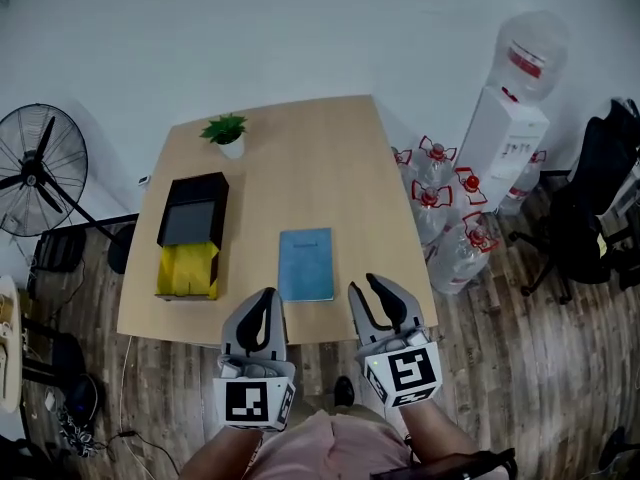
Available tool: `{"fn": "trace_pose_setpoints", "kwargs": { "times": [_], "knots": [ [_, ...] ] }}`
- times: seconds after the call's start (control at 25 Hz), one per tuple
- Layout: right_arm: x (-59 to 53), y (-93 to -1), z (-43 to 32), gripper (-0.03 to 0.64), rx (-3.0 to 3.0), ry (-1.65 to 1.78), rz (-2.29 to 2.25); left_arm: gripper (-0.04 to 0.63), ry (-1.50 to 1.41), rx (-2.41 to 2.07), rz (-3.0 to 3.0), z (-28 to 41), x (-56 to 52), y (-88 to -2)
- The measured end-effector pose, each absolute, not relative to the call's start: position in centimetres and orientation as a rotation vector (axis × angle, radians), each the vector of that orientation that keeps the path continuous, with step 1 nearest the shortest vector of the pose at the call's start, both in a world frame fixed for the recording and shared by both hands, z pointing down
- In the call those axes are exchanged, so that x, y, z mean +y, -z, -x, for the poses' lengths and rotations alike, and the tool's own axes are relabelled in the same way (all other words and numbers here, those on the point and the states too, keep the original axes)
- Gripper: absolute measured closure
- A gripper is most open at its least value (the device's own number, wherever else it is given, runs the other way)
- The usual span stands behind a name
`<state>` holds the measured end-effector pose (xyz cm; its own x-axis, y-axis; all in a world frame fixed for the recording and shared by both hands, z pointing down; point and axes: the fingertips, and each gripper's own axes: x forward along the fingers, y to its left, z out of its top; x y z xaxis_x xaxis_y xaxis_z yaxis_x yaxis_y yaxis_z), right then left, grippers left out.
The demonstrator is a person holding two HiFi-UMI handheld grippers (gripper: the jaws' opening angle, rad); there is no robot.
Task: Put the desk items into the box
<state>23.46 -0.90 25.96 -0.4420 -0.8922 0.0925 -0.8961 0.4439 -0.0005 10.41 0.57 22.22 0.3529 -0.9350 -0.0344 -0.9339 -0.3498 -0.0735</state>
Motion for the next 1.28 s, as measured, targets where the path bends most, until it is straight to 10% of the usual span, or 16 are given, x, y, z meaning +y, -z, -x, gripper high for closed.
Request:
{"fn": "trace_pose_setpoints", "kwargs": {
  "times": [1.28],
  "knots": [
    [-16.3, -42.8, -19.8, 0.502, -2.321, -0.475, -1.469, 0.584, 0.378, 1.758, 2.911, -9.6, -16.9, -40.6]
  ]
}}
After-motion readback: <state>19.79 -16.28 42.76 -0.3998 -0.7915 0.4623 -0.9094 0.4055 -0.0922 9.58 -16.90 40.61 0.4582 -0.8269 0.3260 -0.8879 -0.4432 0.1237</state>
